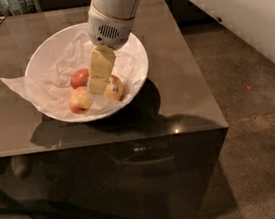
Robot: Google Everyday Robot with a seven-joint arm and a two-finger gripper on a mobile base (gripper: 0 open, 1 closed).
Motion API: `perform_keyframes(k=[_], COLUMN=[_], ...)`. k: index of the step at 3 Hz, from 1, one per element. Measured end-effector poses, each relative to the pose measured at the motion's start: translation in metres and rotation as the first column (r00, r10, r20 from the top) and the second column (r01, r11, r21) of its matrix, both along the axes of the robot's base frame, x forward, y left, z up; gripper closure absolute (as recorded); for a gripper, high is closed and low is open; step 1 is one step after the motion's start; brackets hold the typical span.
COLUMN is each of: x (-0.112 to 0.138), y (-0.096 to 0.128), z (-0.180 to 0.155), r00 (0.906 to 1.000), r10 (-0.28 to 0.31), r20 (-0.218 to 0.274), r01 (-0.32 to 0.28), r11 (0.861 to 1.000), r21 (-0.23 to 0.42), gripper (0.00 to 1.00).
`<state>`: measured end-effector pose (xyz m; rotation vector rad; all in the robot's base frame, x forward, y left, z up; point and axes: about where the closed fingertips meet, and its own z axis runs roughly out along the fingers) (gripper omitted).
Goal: Pick apple from white bowl
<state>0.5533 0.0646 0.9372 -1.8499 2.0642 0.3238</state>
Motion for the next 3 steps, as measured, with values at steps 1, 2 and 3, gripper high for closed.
perform_keyframes(k=[1,2,3], x=[0.001,0.011,0.021], y=[0.000,-0.004,-0.006], z=[-0.001,-0.016,-0.035], r00=[0.9999,0.9999,0.9994], r10=[-0.002,-0.002,0.009], r20=[0.012,-0.015,-0.032], r01=[0.002,0.002,-0.009], r11=[1.000,1.000,1.000], r21=[0.000,0.005,0.014], gripper=[0.00,0.00,0.00])
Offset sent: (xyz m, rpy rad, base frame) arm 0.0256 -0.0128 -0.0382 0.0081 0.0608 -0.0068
